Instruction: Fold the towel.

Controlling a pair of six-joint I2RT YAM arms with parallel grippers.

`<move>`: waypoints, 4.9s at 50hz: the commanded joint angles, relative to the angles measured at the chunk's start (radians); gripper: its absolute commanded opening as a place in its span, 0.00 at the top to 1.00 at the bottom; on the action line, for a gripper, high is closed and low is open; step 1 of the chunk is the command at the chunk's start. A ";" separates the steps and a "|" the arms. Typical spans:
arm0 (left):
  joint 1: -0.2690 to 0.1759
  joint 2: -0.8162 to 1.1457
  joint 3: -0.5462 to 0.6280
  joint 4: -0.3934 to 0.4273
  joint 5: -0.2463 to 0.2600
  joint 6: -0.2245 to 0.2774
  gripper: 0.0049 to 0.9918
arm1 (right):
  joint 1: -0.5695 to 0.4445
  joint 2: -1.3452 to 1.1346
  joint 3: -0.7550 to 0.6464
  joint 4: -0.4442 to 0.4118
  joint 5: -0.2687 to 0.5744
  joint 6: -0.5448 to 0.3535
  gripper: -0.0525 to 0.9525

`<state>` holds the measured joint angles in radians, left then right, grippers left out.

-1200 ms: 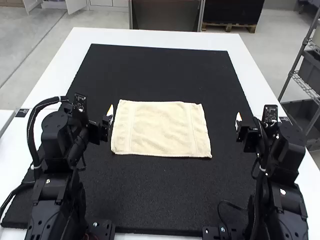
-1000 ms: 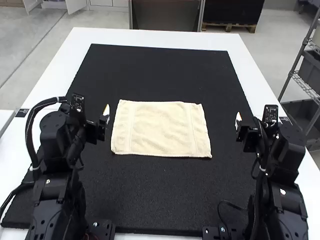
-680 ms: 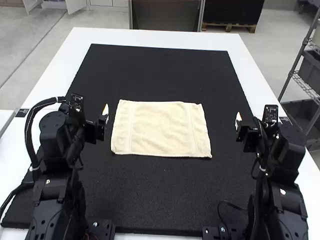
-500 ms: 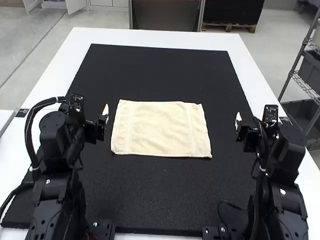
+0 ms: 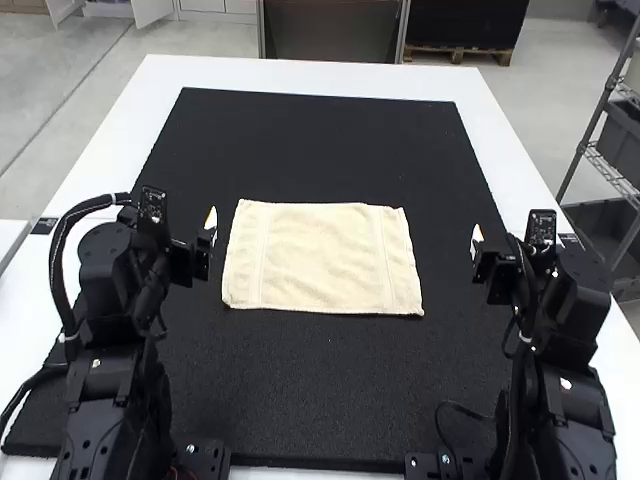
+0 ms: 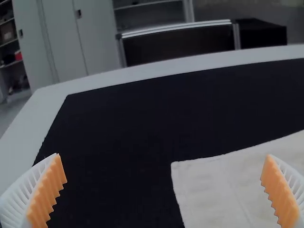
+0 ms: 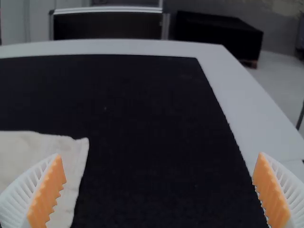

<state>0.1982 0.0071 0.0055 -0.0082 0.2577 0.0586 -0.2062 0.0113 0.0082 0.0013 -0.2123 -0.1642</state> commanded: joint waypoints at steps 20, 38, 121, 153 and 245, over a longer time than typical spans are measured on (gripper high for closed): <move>0.006 -0.010 -0.006 0.004 -0.003 -0.006 0.03 | -0.012 -0.010 -0.008 -0.037 -0.007 0.006 0.04; 0.004 -0.009 -0.006 0.063 -0.041 -0.109 0.02 | -0.024 -0.008 -0.008 0.035 -0.012 -0.005 0.04; -0.009 0.869 0.287 0.464 -0.218 -0.089 0.04 | 0.018 1.311 0.355 0.623 -0.114 0.023 0.04; -0.054 1.140 0.346 0.456 -0.017 -0.097 0.05 | 0.189 1.314 0.417 0.632 -0.160 -0.037 0.05; -0.071 1.866 0.740 0.548 0.126 0.007 0.05 | 0.291 1.894 0.720 0.809 -0.091 0.017 0.04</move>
<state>0.1326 1.8606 0.7048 0.5411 0.3458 0.0528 0.0765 1.8942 0.6979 0.8001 -0.3130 -0.1654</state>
